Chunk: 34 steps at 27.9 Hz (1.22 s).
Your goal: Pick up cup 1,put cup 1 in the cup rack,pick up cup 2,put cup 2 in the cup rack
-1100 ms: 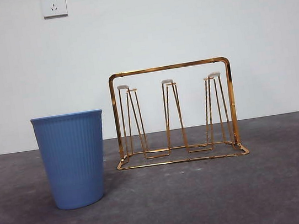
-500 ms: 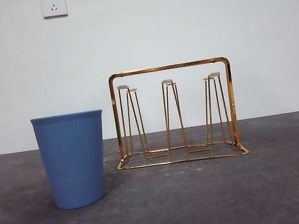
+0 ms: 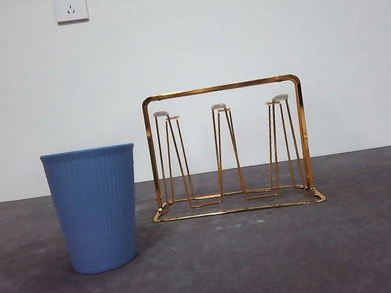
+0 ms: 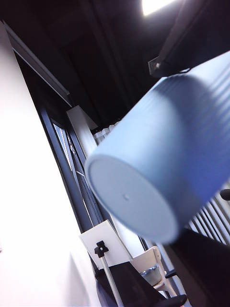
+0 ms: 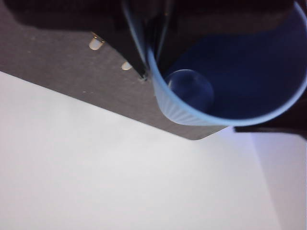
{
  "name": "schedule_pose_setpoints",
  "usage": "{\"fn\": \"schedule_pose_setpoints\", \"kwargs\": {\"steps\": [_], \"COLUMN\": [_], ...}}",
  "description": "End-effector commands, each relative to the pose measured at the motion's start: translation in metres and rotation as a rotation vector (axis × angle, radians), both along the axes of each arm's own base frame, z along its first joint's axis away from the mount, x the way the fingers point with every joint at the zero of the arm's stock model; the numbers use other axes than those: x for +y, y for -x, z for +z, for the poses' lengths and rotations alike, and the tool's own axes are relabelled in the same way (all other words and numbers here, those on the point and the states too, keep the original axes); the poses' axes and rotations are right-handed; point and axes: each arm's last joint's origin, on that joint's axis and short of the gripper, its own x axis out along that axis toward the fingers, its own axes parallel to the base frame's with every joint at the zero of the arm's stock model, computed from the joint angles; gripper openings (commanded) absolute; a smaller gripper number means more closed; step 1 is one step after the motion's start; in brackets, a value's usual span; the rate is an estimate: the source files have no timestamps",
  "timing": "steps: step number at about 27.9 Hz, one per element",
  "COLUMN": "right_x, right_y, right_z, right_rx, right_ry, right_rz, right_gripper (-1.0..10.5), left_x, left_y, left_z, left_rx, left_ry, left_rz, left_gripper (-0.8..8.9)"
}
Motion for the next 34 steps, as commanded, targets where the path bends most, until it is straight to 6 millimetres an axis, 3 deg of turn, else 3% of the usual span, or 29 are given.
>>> {"fn": "schedule_pose_setpoints", "kwargs": {"steps": [1,6,10,12,20,26,31,34], "right_x": [0.006,0.010,0.010,0.010,0.009,0.009,0.008,0.008], "right_y": [-0.001,-0.004,-0.005,-0.004,-0.003,-0.002,-0.002,-0.001], "right_z": [-0.002,-0.004,-0.006,-0.008,-0.016,-0.017,-0.017,-0.018], "right_rx": [-0.016,-0.008,0.006,0.013,0.067,0.063,0.070,0.077], "right_ry": [0.006,0.026,0.040,0.058,0.126,0.145,0.151,0.155], "right_rz": [0.010,-0.021,-0.025,-0.024,-0.019,-0.015,-0.014,-0.015], "right_gripper": [-0.2,-0.2,-0.1,-0.1,-0.1,-0.1,0.1,0.4], "left_x": [-0.001,-0.001,-0.001,-0.001,-0.001,-0.002,-0.002,-0.002], "left_y": [0.000,0.000,0.000,0.000,0.000,0.000,0.000,0.000], "left_z": [0.002,0.002,0.002,0.002,0.002,0.001,0.000,-0.001], "left_rx": [-0.014,-0.016,-0.016,-0.015,-0.018,-0.023,-0.032,-0.043], "left_ry": [0.011,0.013,0.012,0.011,0.002,-0.019,-0.039,-0.046], "left_rz": [0.002,0.002,0.002,0.003,-0.002,-0.021,-0.020,-0.012], "left_gripper": [6.57,6.23,3.91,3.36,1.78,1.59,-0.10,-0.08]}}
